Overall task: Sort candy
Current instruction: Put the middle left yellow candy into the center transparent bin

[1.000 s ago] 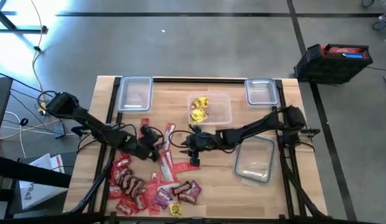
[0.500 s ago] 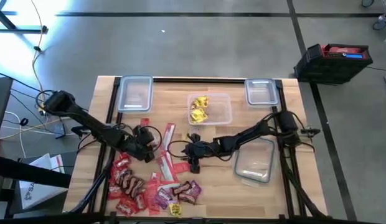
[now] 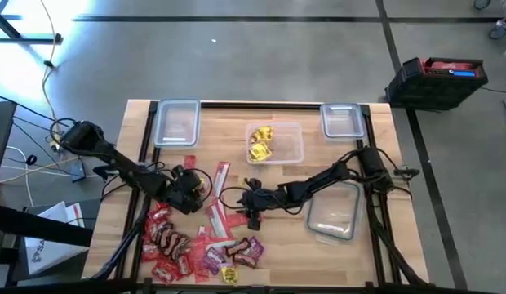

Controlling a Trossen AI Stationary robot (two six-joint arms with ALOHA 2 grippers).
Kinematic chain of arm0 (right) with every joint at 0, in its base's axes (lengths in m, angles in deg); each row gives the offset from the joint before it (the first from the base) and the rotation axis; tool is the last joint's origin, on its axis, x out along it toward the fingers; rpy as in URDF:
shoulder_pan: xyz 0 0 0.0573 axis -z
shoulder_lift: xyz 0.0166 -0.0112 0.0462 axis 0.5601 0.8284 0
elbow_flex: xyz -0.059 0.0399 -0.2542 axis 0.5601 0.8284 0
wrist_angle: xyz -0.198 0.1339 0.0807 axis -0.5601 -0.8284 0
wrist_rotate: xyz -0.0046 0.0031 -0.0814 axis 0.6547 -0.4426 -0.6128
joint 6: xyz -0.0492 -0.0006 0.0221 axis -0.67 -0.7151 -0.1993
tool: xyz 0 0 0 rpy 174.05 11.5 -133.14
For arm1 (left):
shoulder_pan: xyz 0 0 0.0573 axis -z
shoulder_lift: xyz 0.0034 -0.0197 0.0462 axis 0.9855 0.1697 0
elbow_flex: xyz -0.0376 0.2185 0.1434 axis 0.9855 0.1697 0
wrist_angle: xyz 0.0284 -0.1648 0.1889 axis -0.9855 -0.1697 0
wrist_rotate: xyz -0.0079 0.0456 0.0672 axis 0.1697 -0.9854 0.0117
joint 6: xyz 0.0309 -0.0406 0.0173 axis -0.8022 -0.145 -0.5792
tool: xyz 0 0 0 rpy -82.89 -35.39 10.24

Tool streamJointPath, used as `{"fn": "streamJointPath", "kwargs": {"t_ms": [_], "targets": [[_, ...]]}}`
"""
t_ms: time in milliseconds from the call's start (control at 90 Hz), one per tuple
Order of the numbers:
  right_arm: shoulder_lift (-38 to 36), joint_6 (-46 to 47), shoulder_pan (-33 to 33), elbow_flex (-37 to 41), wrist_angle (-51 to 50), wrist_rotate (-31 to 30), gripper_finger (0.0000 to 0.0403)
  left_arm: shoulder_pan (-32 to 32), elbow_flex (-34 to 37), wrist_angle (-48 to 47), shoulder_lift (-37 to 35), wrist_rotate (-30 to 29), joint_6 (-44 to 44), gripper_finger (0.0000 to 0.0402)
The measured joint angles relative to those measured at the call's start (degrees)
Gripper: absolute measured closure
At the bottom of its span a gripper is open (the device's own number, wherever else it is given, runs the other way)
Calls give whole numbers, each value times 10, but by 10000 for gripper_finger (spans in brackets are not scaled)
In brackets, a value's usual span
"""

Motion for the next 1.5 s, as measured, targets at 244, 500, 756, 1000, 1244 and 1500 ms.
{"fn": "streamJointPath", "kwargs": {"t_ms": [244, 500, 756, 1000, 1244, 1500], "targets": [[0, -14, -8, 0, 16, 41, 272, -26, -1, 75, 43, 22, -60, 283], [-15, 24, -32, 0, 1, 44, 272, -36, 1, 103, 45, 26, -69, 391], [-97, 39, -70, 0, -93, 50, 272, -35, -11, 151, 47, 13, -92, 399], [-205, 35, -103, 0, -264, -31, 272, -34, -58, 153, 47, -16, -147, 401], [-239, 146, -110, 0, -532, -165, 272, -56, -109, 209, 46, -49, -245, 401], [-171, 180, -102, 0, -546, -168, 272, -136, -110, 334, 46, 4, -360, 401]]}}
